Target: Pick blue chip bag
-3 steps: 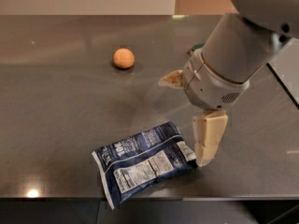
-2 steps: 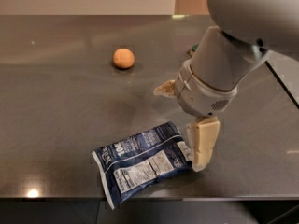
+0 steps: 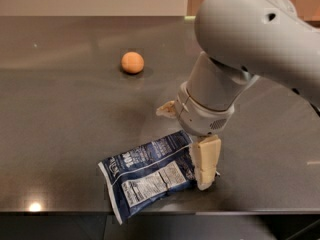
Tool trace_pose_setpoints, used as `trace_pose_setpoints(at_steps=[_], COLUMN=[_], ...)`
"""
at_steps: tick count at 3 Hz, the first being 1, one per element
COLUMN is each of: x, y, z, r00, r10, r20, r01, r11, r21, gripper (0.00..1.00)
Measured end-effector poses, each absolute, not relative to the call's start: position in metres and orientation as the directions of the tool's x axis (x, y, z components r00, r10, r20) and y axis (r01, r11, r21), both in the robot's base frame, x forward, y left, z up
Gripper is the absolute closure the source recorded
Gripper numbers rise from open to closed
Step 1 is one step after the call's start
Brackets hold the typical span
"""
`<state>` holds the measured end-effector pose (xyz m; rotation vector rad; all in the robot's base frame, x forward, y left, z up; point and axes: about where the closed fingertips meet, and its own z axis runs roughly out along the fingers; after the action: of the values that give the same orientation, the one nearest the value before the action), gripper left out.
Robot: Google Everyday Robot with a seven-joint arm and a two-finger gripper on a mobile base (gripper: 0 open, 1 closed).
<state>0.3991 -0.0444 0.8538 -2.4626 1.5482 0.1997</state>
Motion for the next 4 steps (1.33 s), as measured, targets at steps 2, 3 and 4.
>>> trace_pose_setpoints(at_steps=[2,3,4], x=[0.399,0.409,0.41], y=[-0.034,-0.045,-0.053], z=[0.832,0.835,0.851], r00=[0.465,0.464,0.457], r10=[-0.856,-0.866,-0.87], r20=[-0.225,-0.189,-0.185], r01=[-0.885,-0.886,-0.889], r11=[-0.457,-0.459,-0.449], r21=[-0.091,-0.072,-0.088], gripper=[0.0,0.66,0.9])
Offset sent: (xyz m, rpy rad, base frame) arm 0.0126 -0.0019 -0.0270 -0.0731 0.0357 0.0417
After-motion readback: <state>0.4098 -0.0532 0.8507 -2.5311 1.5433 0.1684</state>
